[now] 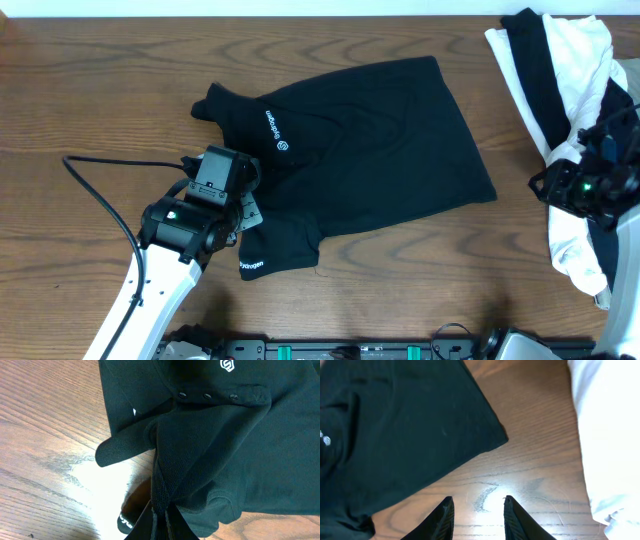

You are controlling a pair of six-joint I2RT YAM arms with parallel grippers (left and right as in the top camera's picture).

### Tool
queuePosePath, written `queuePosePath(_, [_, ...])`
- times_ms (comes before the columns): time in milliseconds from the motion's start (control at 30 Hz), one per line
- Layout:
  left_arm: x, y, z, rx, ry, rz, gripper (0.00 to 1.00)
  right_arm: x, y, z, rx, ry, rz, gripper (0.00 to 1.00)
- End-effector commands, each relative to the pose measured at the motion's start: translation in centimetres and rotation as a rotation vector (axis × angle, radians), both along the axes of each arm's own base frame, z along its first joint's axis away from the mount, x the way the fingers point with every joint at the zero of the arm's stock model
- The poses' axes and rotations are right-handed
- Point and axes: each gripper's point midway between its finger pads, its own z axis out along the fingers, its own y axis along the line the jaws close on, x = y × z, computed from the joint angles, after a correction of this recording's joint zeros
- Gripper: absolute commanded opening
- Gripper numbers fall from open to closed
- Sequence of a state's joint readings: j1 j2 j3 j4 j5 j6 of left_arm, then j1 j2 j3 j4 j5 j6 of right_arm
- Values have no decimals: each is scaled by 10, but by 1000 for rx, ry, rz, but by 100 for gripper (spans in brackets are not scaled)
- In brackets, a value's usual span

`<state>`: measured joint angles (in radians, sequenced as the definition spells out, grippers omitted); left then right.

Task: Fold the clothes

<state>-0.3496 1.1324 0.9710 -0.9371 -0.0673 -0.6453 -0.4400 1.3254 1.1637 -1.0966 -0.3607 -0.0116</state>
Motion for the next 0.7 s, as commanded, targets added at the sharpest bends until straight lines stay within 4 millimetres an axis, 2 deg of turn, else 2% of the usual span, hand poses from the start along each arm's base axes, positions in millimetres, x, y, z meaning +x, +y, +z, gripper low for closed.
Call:
queuePosePath(0, [1,8,-2,48,-1,-3,5,7,7,-16,8,49,38,32])
queuePosePath(233, [1,10,-2,57,-4,1,6,22,9,-56,-55,153,95,34])
queuePosePath(500, [2,10,-1,57,-7,1,6,35,23,-98,-79,251,169,34])
queuePosePath(667, [2,10,-1,57,-7,1,6,35,19,-125,-130,329,176,35])
